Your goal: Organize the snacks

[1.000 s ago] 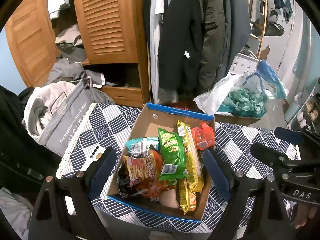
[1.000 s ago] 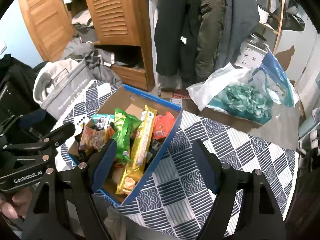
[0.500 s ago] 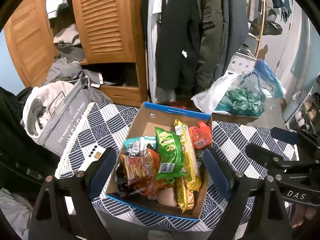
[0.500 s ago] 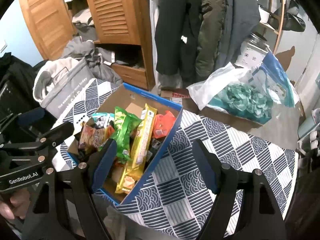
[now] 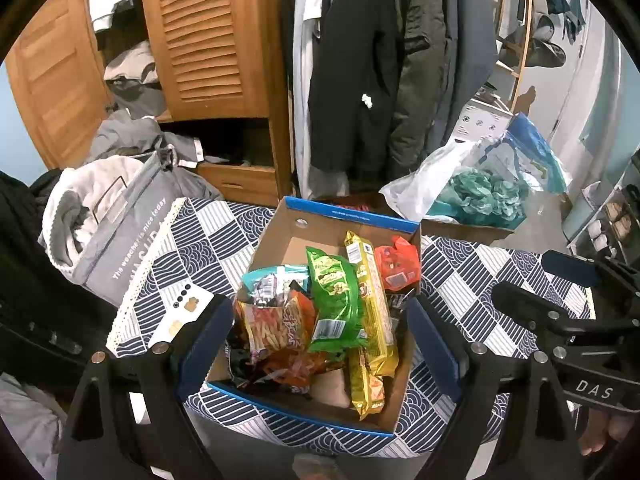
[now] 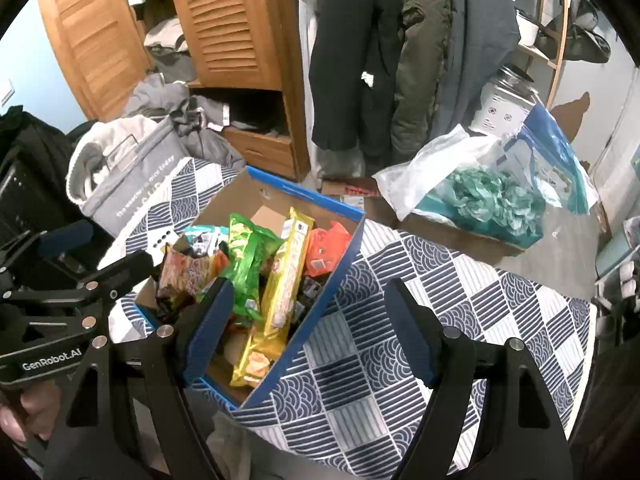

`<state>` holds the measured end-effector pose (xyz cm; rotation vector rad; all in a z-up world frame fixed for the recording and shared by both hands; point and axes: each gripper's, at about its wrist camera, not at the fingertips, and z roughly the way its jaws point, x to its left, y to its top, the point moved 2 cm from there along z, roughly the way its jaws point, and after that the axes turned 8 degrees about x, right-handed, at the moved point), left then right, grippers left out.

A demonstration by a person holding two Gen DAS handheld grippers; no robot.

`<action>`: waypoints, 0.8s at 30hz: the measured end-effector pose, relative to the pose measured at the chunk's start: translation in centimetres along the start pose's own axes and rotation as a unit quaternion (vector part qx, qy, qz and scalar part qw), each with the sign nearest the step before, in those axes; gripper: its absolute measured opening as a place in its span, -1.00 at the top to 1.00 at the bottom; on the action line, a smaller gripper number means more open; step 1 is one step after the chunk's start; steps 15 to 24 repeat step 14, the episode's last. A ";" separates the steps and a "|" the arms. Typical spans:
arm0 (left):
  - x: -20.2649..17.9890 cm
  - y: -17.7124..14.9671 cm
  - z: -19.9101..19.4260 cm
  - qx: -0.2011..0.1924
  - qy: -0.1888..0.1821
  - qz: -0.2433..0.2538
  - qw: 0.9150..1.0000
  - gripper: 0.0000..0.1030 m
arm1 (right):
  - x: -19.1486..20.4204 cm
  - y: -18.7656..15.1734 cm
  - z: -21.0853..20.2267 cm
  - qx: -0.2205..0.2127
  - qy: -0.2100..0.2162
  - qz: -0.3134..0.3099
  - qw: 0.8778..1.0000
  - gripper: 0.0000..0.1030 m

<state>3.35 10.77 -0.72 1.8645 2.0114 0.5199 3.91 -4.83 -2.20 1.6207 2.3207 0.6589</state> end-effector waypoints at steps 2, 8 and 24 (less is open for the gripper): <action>0.0 0.0 0.0 0.000 -0.001 0.000 1.000 -0.75 | -0.1 0.0 0.1 0.001 0.000 -0.001 1.000 -0.49; -0.1 0.1 -0.1 0.000 -0.003 0.005 1.000 -0.75 | -0.1 0.0 0.1 0.001 0.000 0.000 1.000 -0.49; -0.4 0.1 -0.2 -0.003 -0.002 0.012 1.000 -0.75 | -0.1 0.0 0.0 0.001 0.000 -0.001 1.000 -0.49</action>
